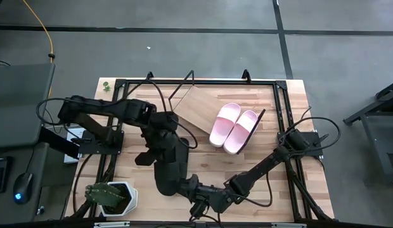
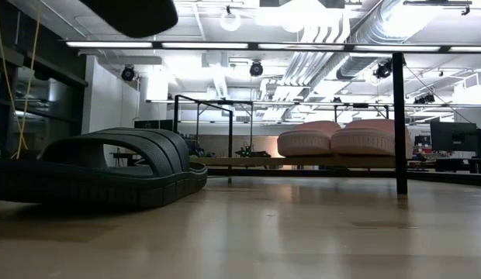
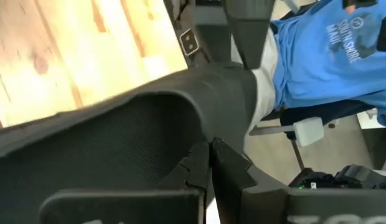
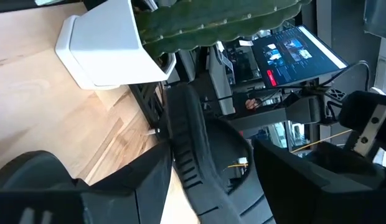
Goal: Pick and place slides into the shelf
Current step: Put the left black slide on the shelf
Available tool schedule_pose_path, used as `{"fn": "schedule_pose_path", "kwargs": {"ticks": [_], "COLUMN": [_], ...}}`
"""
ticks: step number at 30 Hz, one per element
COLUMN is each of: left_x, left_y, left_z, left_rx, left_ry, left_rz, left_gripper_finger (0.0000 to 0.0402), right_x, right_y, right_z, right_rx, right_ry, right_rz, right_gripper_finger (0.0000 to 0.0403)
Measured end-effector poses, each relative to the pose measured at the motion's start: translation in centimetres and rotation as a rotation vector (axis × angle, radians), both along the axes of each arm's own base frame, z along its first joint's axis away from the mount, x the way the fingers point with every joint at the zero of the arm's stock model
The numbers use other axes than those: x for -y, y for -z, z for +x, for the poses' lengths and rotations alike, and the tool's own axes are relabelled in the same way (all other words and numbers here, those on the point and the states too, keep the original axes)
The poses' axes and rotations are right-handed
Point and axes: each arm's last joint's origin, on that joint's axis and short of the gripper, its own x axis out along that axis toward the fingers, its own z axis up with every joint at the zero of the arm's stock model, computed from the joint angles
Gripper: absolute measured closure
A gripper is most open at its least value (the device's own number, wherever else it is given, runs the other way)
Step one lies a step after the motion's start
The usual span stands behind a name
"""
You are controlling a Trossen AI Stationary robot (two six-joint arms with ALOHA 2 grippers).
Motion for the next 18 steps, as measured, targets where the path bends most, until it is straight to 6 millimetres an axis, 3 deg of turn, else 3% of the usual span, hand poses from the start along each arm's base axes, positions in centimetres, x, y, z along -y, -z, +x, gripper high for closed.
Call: {"fn": "schedule_pose_path", "kwargs": {"ticks": [18], "left_x": [0.03], "left_y": [0.37], "left_z": [0.44], "left_rx": [-0.004], "left_ry": [0.006], "left_rz": [-0.004], "left_gripper_finger": [0.0401], "right_x": [0.95], "right_y": [0.08], "right_z": [0.74], "right_rx": [0.000], "right_ry": [-0.033], "right_rz": [0.100], "right_gripper_finger": [0.0188]}}
